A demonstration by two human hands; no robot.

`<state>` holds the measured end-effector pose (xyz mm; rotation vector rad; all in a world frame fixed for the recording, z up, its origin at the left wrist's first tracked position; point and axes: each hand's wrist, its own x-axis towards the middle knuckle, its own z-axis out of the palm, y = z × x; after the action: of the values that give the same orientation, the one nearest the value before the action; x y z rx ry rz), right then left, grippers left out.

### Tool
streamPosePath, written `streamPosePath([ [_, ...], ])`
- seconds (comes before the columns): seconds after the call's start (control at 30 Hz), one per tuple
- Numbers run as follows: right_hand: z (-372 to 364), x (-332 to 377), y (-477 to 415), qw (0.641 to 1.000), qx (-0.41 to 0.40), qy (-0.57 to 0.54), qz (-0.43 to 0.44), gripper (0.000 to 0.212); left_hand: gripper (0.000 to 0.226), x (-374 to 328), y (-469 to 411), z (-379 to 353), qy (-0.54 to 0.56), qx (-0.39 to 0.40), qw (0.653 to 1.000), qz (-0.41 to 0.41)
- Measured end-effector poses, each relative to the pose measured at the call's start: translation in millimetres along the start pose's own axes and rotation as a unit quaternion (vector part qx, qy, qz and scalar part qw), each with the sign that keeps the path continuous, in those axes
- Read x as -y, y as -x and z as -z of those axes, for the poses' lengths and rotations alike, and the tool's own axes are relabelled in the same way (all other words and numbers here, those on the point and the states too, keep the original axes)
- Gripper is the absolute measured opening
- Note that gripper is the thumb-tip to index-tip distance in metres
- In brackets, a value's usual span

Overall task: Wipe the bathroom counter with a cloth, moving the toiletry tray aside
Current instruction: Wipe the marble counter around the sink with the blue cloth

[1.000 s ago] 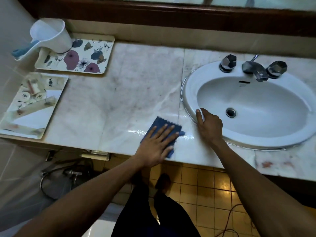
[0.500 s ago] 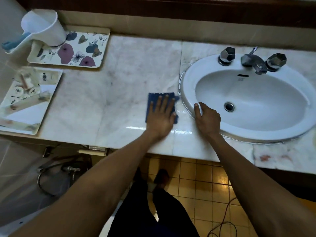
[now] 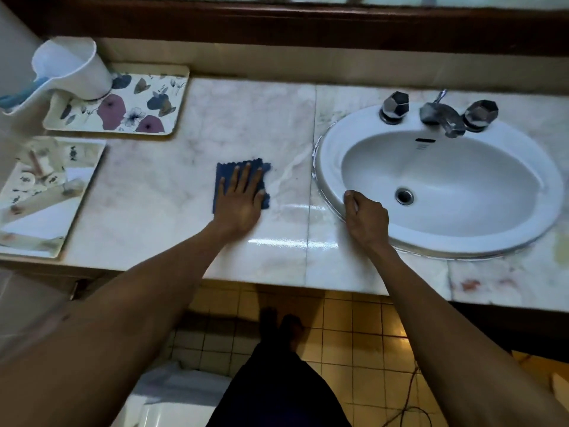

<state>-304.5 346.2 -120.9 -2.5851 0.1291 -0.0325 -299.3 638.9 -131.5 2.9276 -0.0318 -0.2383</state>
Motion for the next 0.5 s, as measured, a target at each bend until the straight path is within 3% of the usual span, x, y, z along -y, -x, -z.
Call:
streamPosePath([
  [0.07,1.9,-3.9,1.0,1.0,0.009,-0.015,-0.01,0.039,0.058,-34.4,-17.3,-7.8,0.015,-0.007,0.999,0.037],
  [0.13,5.0,-8.0,4.3,1.0,0.017,-0.023,0.009,0.037,0.059,-61.3,-19.1,-12.7,0.029,0.0,1.0,0.01],
  [0.33,9.7,-14.4,21.6,0.995,-0.004,0.075,0.066,0.041,0.06,-100.9,47.6,-28.4,0.003,0.043,0.982,-0.182],
  [0.43,12.9,-17.6,28.8,0.992,-0.005,0.103,0.066,0.04,0.058,-69.7,70.4,-24.3,-0.049,0.078,0.932,-0.35],
  [0.5,18.1,-25.4,32.1,0.989,-0.008,0.138,0.055,0.044,0.056,-40.2,55.3,-15.3,-0.066,0.067,0.916,-0.39],
])
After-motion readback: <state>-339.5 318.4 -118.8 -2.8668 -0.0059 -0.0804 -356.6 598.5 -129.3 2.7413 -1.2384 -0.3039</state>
